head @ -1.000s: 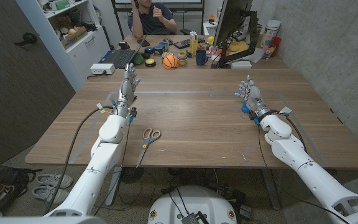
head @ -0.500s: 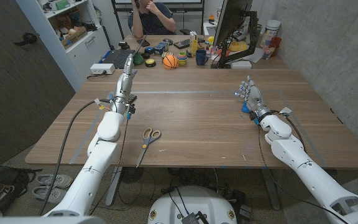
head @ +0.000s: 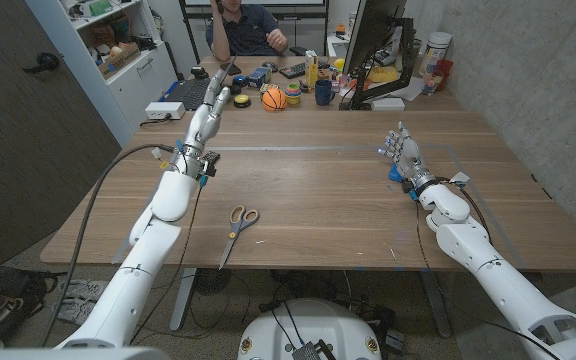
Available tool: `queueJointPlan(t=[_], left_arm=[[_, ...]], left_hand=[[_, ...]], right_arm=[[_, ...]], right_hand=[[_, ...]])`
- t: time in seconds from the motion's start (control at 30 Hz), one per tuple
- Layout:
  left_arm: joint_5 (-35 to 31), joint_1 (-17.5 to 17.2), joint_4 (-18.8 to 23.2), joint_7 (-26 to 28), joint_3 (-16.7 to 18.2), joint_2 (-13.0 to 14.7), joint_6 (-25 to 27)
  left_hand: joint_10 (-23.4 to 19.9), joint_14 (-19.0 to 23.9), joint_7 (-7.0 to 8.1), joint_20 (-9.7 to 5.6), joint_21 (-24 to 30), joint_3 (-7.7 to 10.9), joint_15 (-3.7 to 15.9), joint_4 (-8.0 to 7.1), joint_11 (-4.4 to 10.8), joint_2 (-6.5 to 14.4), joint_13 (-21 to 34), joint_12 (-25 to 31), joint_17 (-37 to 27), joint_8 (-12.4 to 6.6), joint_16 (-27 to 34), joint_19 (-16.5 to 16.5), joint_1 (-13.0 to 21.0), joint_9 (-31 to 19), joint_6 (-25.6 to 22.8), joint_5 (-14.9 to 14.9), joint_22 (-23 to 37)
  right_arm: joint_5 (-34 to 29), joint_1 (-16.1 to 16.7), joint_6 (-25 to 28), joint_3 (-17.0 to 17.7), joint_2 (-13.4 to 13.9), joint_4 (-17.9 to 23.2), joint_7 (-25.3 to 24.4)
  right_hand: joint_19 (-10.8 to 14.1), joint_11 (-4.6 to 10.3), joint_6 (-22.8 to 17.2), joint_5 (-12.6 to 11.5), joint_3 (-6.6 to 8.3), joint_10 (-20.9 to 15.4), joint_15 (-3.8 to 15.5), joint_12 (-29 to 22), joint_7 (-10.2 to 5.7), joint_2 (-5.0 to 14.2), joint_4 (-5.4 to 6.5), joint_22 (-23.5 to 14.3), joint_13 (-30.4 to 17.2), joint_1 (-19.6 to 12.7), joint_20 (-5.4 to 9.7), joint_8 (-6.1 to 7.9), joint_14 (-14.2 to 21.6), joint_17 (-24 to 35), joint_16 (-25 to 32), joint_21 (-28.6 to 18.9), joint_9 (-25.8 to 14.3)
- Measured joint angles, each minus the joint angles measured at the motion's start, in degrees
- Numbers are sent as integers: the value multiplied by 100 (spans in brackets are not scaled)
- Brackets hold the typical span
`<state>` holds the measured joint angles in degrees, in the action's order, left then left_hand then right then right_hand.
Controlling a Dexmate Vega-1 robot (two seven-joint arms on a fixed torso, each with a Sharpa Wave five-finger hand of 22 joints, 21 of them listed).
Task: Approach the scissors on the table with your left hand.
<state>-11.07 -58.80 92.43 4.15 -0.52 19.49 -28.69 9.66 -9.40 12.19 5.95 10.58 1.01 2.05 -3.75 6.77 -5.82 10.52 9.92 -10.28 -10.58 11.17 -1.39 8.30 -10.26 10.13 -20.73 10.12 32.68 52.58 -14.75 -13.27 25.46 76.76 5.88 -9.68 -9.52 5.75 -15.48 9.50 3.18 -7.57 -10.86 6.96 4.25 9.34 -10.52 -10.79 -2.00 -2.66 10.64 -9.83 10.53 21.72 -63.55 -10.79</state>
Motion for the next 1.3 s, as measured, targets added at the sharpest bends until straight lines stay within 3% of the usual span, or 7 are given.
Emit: queueJointPlan(t=[0.03, 0.17, 0.2, 0.4, 0.8, 0.87, 1.3], left_arm=[[-385, -6, 23, 26, 3, 15, -14], [-385, -89, 287, 26, 28, 190, -14], [-780, -115, 345, -27, 34, 237, -9], [-1103, -291, 754, -244, 111, 492, 91], [-1434, -776, 1512, -530, 371, 949, 287], [-1733, -888, 1659, -798, 441, 1044, 457], [-2107, -1257, 2100, -1293, 688, 1451, 571]], left_hand=[[0, 0, 0, 32, 0, -16, 0, 17, 0, -27, 0, 0, 0, 0, 0, -29, 43, 0, 0, 0, 0], [31, 0, 0, 262, 0, -46, 0, 94, 30, -27, 0, 0, 0, 0, 0, -27, 211, 0, 0, 0, 0], [31, 0, 0, 288, 0, -23, 0, 117, 30, -41, 0, 0, 0, 0, 0, -39, 238, 0, 0, 0, 0], [2, 1, 0, 379, 3, -50, 0, 183, 59, -33, 0, 68, 0, 0, 29, 52, 353, 0, 0, 0, 1], [0, 1, -1, 444, 23, -65, 0, 205, 123, 19, 0, 71, 1, 0, 33, 73, 449, -29, 0, 0, 1], [0, 1, -1, 453, 23, -65, 0, 206, 123, 31, 0, 71, 1, 0, 33, 64, 462, -29, 0, 0, 1], [31, 1, -1, 442, -44, -64, 0, 251, 154, 78, -1, 39, 2, -24, 33, -169, 615, -29, 0, -28, 2]], right_arm=[[-2, 3, 0, 25, -13, -5, 9], [-13, 3, 0, 25, -13, -5, 34], [-15, 18, 0, 45, -25, -8, 40], [-31, 22, -11, 51, -36, -16, 89], [-85, -2, -39, 4, -81, -76, 172], [-96, -28, -39, -22, -97, -97, 185], [-192, -144, -25, -141, -164, -170, 215]], right_hand=[[0, 0, 5, 0, 0, 0, 0, 0, -5, 0, 0, 0, 0, 0, 0, 0, 0, 0, 0, 0, 0], [0, 0, 20, 0, 0, 0, 0, 0, -20, 0, 0, 0, 0, 0, 0, 0, 0, 0, 0, 0, 0], [0, 0, 20, 0, 0, 0, 0, 0, -20, 0, 0, 0, 0, 0, 0, 0, 0, 0, 0, 0, 0], [0, 0, 20, 0, -17, 0, 0, 0, -20, 0, -17, 0, 0, 0, 0, 0, 0, 0, 0, 22, 0], [0, 0, 20, 0, -41, 0, 0, 0, -20, 22, 7, 0, 0, 22, 0, 0, 0, 0, 0, 22, 0], [0, 0, 20, 0, -51, 0, 0, 0, -20, 22, -2, 0, 1, 22, 0, 0, 0, 0, 0, 22, 0], [0, 1, 19, 0, -81, 0, 0, 0, -20, 22, 0, 0, 1, 22, 0, 0, 0, -1, 0, 22, 0]])
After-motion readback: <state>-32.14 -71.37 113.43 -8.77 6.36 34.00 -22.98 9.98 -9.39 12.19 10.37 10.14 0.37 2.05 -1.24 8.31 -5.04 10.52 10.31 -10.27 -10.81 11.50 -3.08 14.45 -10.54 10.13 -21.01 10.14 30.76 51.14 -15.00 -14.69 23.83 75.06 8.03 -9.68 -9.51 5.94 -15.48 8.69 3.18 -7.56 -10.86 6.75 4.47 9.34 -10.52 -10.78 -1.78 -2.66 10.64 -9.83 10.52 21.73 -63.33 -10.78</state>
